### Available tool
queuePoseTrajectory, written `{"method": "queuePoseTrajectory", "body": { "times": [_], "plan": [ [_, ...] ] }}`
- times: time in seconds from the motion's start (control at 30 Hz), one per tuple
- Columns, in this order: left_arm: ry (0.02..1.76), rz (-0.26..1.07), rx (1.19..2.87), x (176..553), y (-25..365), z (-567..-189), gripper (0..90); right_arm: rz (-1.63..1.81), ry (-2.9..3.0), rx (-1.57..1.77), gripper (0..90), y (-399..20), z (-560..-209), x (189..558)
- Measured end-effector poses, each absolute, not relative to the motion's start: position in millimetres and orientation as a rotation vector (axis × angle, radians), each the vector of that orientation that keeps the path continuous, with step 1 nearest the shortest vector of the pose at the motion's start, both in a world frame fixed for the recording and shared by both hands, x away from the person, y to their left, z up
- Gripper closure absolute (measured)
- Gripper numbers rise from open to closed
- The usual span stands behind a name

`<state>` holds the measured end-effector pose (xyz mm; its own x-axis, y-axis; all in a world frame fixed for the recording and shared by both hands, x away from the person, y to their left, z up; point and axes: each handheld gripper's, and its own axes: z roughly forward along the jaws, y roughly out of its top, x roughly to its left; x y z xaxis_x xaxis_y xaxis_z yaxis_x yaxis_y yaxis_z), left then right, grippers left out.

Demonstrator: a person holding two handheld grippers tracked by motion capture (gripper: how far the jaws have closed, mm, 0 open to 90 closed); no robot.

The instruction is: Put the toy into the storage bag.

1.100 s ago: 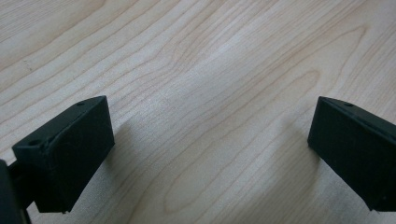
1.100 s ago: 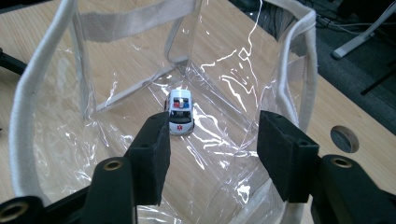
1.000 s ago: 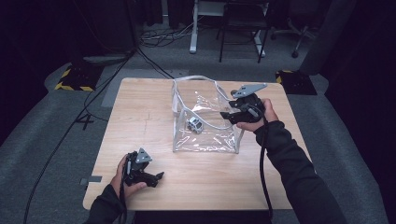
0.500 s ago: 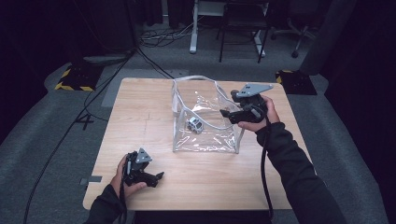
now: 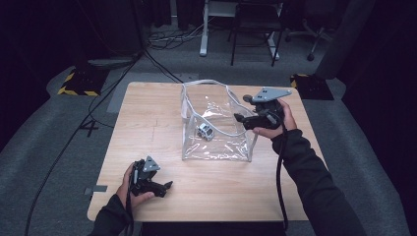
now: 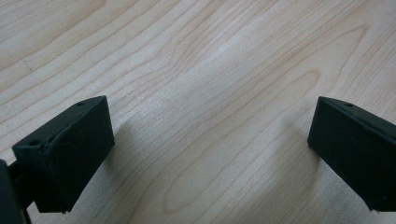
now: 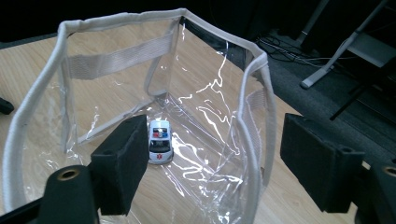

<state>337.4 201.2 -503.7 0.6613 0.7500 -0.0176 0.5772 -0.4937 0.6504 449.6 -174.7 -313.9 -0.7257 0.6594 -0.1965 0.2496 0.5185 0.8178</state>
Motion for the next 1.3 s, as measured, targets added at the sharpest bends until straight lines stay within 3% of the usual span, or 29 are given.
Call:
{"method": "queuePoseTrajectory", "body": {
  "times": [1.3],
  "plan": [
    [1.020, 0.353, 2.244, 337.5, 201.3, -503.7, 0.5, 1.127, 2.146, 0.876, 25.4, -225.4, -305.7, 452.3]
  ]
}}
